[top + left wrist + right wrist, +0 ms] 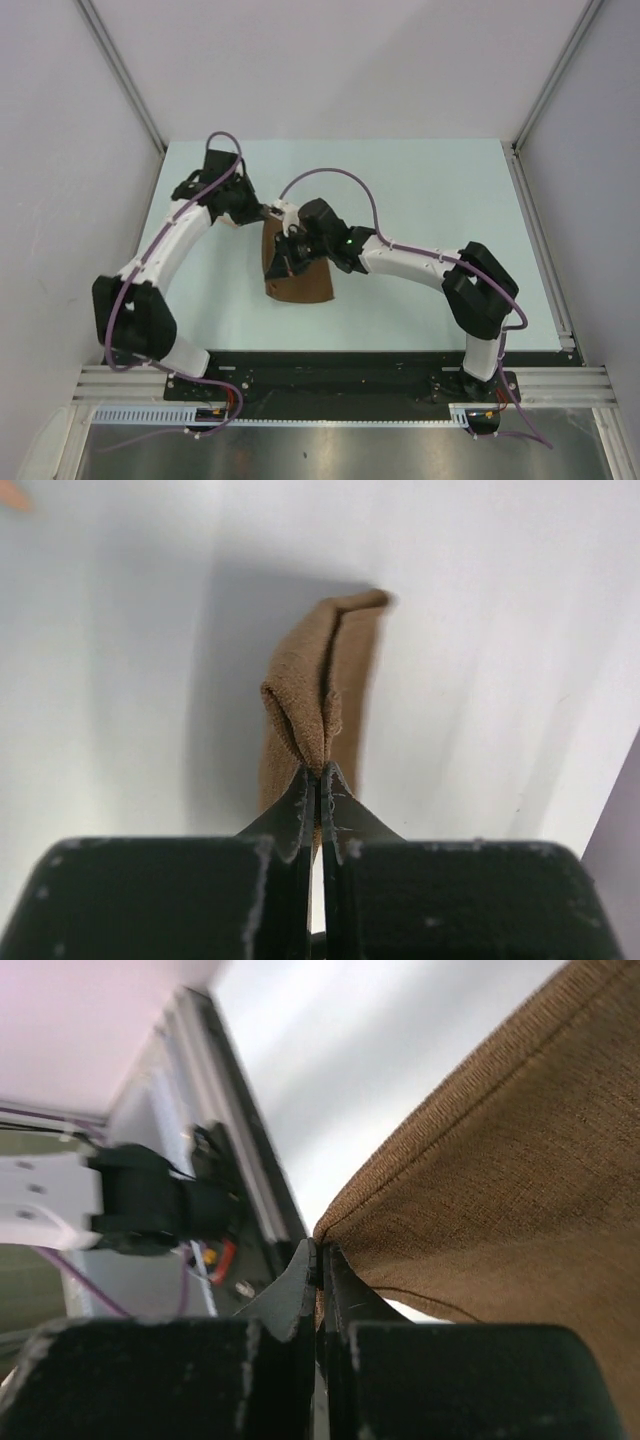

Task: Fold the napkin into a case and place the utensils inside
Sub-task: Turn over the upper triangle folded napkin at the center of the board.

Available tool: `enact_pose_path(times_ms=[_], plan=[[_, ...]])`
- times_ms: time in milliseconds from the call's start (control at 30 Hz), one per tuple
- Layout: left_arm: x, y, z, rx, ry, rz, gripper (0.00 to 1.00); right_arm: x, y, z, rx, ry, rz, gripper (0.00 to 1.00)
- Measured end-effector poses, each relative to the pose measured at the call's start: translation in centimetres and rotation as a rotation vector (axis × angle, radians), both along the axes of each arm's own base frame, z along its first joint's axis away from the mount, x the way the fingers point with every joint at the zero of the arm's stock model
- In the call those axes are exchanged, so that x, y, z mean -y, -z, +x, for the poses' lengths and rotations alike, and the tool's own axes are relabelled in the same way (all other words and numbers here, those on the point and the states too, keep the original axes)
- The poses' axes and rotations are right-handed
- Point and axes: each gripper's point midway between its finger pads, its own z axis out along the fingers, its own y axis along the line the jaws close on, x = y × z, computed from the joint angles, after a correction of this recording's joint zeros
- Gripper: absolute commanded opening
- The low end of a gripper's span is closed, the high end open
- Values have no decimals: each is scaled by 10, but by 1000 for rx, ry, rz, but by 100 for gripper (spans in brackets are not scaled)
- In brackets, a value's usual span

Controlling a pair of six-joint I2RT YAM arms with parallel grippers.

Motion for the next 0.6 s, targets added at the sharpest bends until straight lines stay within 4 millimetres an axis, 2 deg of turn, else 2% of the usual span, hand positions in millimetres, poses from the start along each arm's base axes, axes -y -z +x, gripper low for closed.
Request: enact_pose_path(times_ms=[67,167,233,300,400,600], plan=[[-18,-25,-4,64,-34,8,0,-18,-24,-1,27,-33,55,0],[-33,-61,-15,160,-59,23,0,-38,-58,-16,58,-94,141,0],[-34,-76,-22,191,-54,21,0,-45,-71,-23,70,-121,190,0],[-33,-79,-23,196,-49,16,0,-46,-74,-25,63,-128,224,0],[-20,-64,-22,146,-19,10,0,-34,-62,-25,30,-106,249,0],[49,14,-17,-39,127,18,0,18,1,-22,-110,-16,196,0]])
